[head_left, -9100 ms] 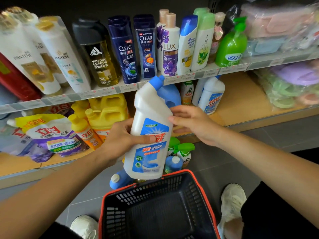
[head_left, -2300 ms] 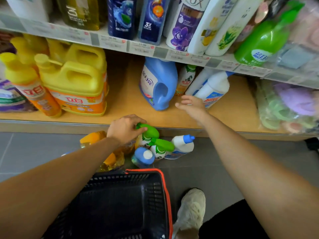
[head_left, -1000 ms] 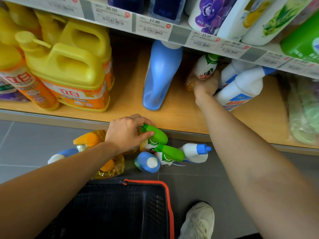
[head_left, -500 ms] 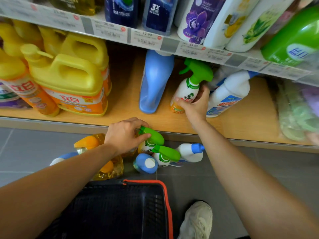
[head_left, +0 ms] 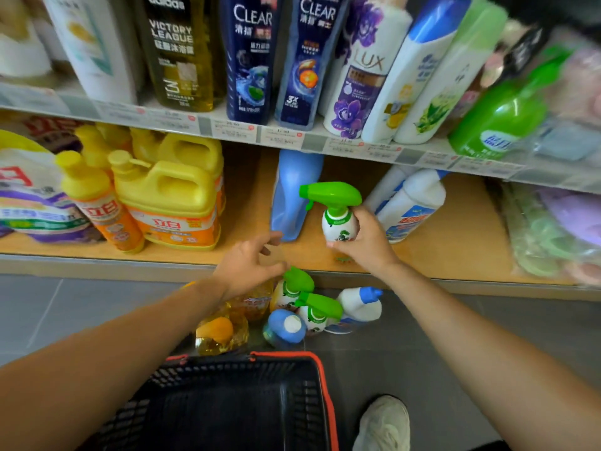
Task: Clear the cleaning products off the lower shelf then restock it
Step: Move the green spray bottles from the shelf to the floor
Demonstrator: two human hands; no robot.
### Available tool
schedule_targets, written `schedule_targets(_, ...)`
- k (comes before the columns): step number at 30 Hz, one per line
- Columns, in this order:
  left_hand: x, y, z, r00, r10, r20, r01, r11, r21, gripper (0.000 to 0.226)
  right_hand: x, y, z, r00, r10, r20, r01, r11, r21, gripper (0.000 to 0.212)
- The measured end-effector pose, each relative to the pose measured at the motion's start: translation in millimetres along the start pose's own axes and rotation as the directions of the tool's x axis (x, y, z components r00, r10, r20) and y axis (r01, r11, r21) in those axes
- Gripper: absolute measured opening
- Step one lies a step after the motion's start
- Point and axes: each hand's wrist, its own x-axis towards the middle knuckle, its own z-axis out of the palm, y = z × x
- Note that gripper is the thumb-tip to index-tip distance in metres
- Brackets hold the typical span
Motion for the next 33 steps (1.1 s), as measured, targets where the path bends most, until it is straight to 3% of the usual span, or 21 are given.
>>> schedule_targets(2, -8, 24, -14, 0.997, -0.003, -0.074, -0.008, 0.989, -0.147, 0.083, -11, -15, -13, 0.997, -0.068, 0.038, 0.07, 0.996, -0.054, 0.074)
schedule_targets(4, -13, 50, -28, 0.99, 0.026, -0.136, -0.061, 0.963, -0.261, 0.081, -22, -35, -27, 0.99, -0.102, 0.096, 0.107, 0.993, -0.052, 0.081)
schedule_targets(8, -29, 102, -61, 0.983, 0.1, -0.155, -0.153, 0.911, -0.382, 0.046, -46, -80, -51, 0.967, -0.147, 0.207, 0.152, 0.988, -0.006, 0.09)
schedule_targets(11, -48, 133, -85, 0.975, 0.168, -0.146, -0.212, 0.897, -0.387, 0.017, -68, -114, -68, 0.95, -0.151, 0.273, 0.108, 0.98, 0.166, 0.086)
schedule_targets(15, -76, 154, -108, 0.96, 0.211, -0.185, -0.273, 0.857, -0.437, 0.017, -97, -152, -82, 0.952, -0.081, 0.296, -0.003, 0.962, 0.274, 0.084)
schedule_targets(18, -93, 163, -120, 0.949, 0.188, -0.253, -0.29, 0.833, -0.471, 0.018, -115, -167, -81, 0.955, -0.048, 0.294, -0.088, 0.898, 0.431, 0.065)
schedule_targets(23, -110, 156, -130, 0.9, 0.177, -0.398, -0.347, 0.844, -0.408, 0.025, -133, -175, -63, 0.946, -0.001, 0.323, -0.206, 0.768, 0.606, 0.072)
schedule_targets(28, -103, 133, -136, 0.844, 0.26, -0.469, -0.353, 0.928, -0.121, 0.029, -131, -181, -51, 0.945, 0.041, 0.323, -0.274, 0.636, 0.721, 0.059)
schedule_targets(33, -88, 125, -156, 0.762, 0.367, -0.535, -0.401, 0.914, 0.056, 0.025, -117, -184, -49, 0.936, 0.037, 0.35, -0.31, 0.557, 0.771, 0.049)
